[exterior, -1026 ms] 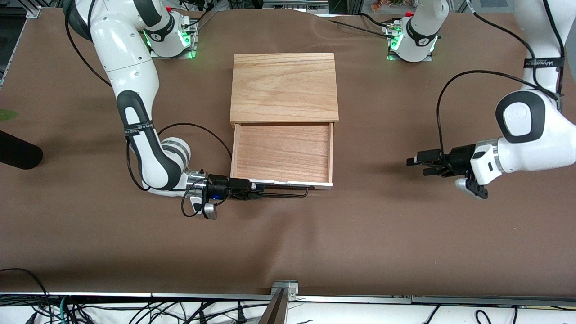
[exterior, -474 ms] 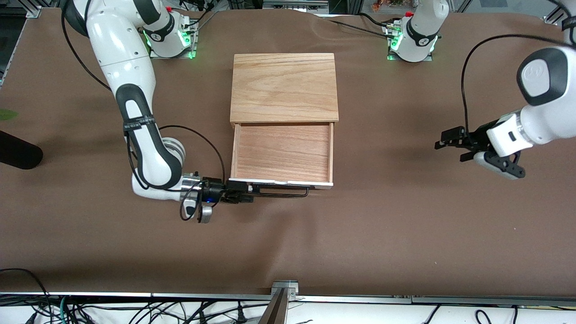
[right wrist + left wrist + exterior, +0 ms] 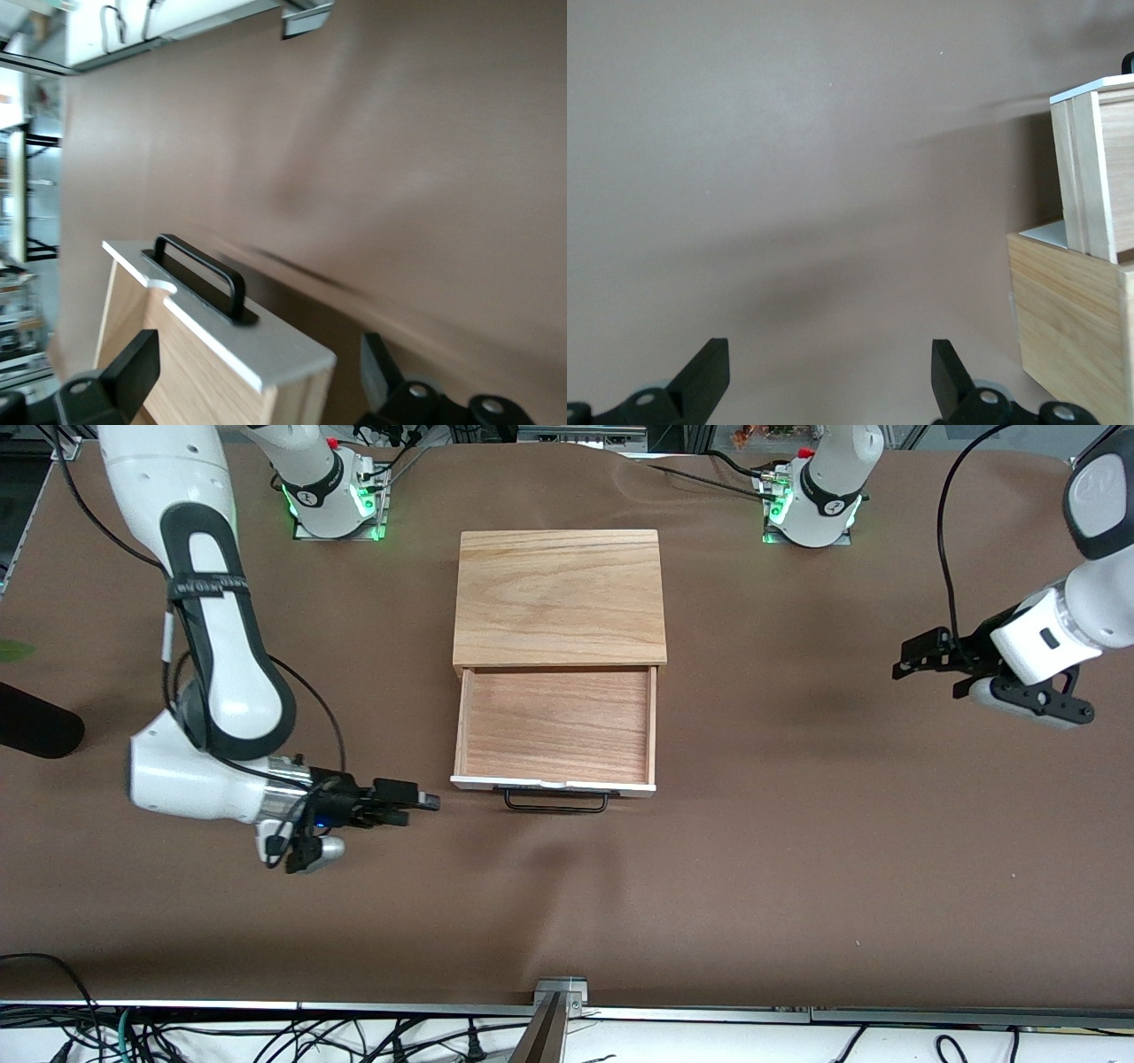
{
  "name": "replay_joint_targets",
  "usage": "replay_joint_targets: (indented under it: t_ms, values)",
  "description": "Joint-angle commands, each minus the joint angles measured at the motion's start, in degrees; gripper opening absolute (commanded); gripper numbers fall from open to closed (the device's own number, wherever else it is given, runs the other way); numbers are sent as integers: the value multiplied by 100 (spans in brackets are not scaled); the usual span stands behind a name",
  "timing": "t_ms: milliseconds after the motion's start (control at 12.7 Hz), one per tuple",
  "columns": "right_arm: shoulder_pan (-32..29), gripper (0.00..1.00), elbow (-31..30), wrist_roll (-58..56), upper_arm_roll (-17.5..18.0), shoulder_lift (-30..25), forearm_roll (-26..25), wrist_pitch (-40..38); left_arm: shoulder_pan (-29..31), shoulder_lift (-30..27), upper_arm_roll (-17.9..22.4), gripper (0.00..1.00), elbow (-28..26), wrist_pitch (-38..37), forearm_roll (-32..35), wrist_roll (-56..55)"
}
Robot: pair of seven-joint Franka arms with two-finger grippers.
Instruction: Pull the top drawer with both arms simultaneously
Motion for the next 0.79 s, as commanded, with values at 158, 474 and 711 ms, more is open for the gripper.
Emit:
replay_joint_targets:
  t_ms: [158, 474, 711]
  values:
    - [21, 100, -142, 240, -802, -681, -1751, -852, -97, -28, -29, 100, 689, -849, 721, -676]
    - [65, 100, -28, 249, -1260, -1005, -2814, -1696, -97, -28, -38, 100, 778, -982, 802, -729]
    - [30, 100, 576, 231, -1278, -1235, -3976, -2513, -97, -28, -21, 100, 778, -982, 864, -729]
